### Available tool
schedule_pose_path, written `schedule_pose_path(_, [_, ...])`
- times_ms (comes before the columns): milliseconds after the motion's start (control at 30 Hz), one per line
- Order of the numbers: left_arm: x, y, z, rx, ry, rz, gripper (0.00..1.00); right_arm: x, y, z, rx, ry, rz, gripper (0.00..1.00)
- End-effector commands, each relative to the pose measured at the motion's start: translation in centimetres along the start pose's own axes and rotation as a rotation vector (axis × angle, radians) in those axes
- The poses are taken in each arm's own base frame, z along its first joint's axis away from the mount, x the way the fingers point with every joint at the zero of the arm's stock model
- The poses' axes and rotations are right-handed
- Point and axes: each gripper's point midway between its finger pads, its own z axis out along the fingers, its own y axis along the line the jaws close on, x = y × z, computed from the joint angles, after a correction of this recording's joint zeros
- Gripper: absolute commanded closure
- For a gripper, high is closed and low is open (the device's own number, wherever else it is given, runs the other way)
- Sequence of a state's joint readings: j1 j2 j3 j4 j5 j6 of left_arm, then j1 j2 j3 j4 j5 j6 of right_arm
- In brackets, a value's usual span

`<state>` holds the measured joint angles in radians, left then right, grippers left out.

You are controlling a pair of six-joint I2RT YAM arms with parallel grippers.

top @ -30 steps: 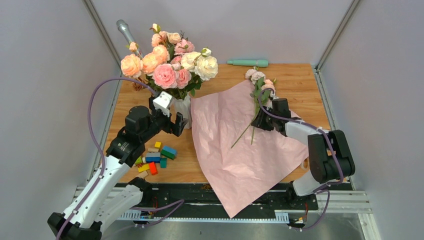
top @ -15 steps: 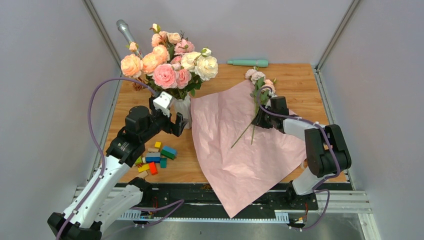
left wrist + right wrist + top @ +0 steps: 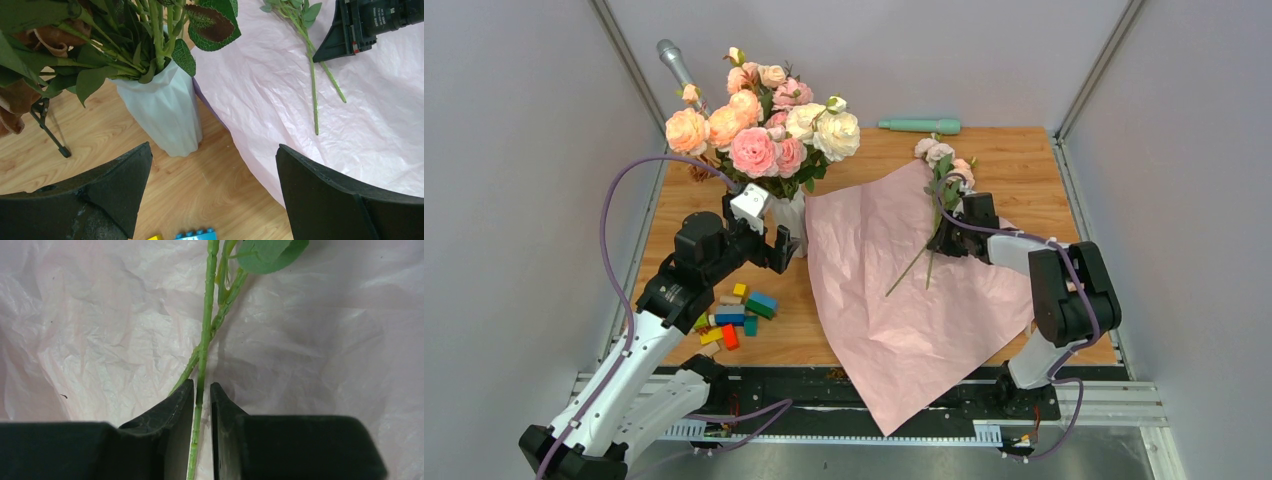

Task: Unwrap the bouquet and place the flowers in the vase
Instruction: Pick up the fake flower from the wrapping paper.

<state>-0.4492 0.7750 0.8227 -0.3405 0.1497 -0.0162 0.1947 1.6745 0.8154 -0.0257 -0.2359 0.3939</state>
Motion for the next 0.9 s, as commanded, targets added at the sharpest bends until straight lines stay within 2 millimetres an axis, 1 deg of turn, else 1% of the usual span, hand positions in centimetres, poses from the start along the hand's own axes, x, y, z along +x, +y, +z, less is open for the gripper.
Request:
schedule_pose_path(0, [-0.6, -0.1, -0.2, 0.01, -0.026, 0.018, 0.0, -2.7, 0.9, 0.4, -0.027, -0.068, -0.016, 0.81])
schedule_pose_path(233, [-0.7, -0.1, -0.3, 0.011, -0.03, 0.019, 0.0, -2.6, 0.9, 1.0, -0.033, -0.059, -0.005, 0.87])
schedule_pose_path(367, [-0.6, -0.5, -0.4, 0.031, -0.031, 0.019, 0.0, -2.9, 1.1, 0.5, -0.03, -0.072, -0.008, 1.0])
schedule_pose_path(400, [-0.7, -0.5, -0.4, 0.032, -0.032, 0.019, 0.0, -2.9, 1.1, 0.3, -0.03, -0.076, -0.008, 1.0])
schedule_pose_path(567, [-0.8, -0.4, -0.5, 0.025, -0.039, 0.017, 0.0, -3.4, 1.5, -1.0, -0.037, -0.113, -0.015, 1.0])
schedule_pose_path(667, [-1.4, -0.5, -0.9, 0.019, -0.073, -0.008, 0.0, -3.8, 1.8, -2.0, -0.049, -0.15, -0.03, 1.0])
schedule_pose_path(767, [-2.0, -1.1, -1.1, 0.038, -0.11, -0.068, 0.0, -4.4, 2.6, -3.3, -0.078, -0.199, -0.049, 1.0])
schedule_pose_path(867, [-2.2, -1.6, -1.2, 0.057, -0.13, -0.118, 0.0, -5.2, 3.4, -5.2, -0.104, -0.27, -0.061, 1.0])
